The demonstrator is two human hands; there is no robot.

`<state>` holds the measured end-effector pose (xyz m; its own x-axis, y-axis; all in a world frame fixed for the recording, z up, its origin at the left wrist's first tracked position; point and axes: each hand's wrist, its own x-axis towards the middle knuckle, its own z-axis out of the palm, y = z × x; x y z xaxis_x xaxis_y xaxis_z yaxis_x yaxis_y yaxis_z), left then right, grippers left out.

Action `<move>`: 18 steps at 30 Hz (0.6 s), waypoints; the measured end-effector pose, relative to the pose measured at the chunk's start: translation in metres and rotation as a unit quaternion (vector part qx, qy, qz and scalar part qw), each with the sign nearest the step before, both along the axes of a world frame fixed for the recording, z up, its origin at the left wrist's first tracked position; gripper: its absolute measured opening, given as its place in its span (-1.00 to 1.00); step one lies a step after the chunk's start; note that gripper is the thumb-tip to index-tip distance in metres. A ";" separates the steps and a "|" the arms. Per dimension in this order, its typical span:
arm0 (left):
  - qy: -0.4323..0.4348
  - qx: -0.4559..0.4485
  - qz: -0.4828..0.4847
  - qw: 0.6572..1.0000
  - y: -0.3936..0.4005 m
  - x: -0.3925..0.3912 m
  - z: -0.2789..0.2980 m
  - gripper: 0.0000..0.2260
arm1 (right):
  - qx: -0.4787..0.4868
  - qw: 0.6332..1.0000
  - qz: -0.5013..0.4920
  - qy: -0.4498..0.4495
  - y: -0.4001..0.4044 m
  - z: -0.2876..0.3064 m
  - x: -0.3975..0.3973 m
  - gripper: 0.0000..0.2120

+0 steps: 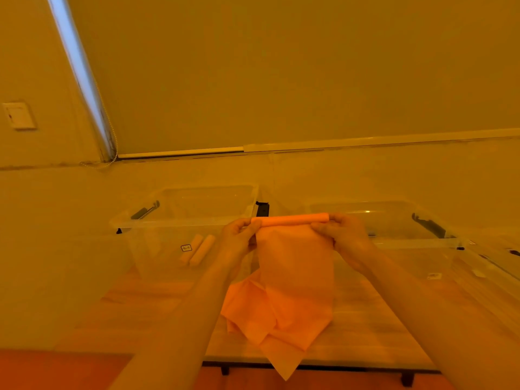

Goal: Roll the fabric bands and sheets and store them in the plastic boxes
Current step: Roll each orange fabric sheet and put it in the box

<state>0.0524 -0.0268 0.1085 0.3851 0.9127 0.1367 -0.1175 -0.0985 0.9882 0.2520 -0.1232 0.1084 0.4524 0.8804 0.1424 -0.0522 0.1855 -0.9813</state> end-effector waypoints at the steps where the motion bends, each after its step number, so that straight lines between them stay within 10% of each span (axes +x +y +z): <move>1: -0.003 0.000 -0.001 1.000 0.000 0.000 0.000 -0.91 | 0.004 1.000 0.002 0.002 0.001 0.000 0.000 -0.87; 18: -0.009 0.040 0.003 0.999 -0.010 0.003 0.001 -0.93 | -0.006 0.994 0.043 0.102 -0.007 0.002 0.000 -0.86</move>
<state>0.0558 -0.0368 0.1094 0.3767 0.9005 0.2171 -0.1349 -0.1786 0.9746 0.2516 -0.1297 0.1107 0.3931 0.9184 0.0449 -0.2647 0.1598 -0.9510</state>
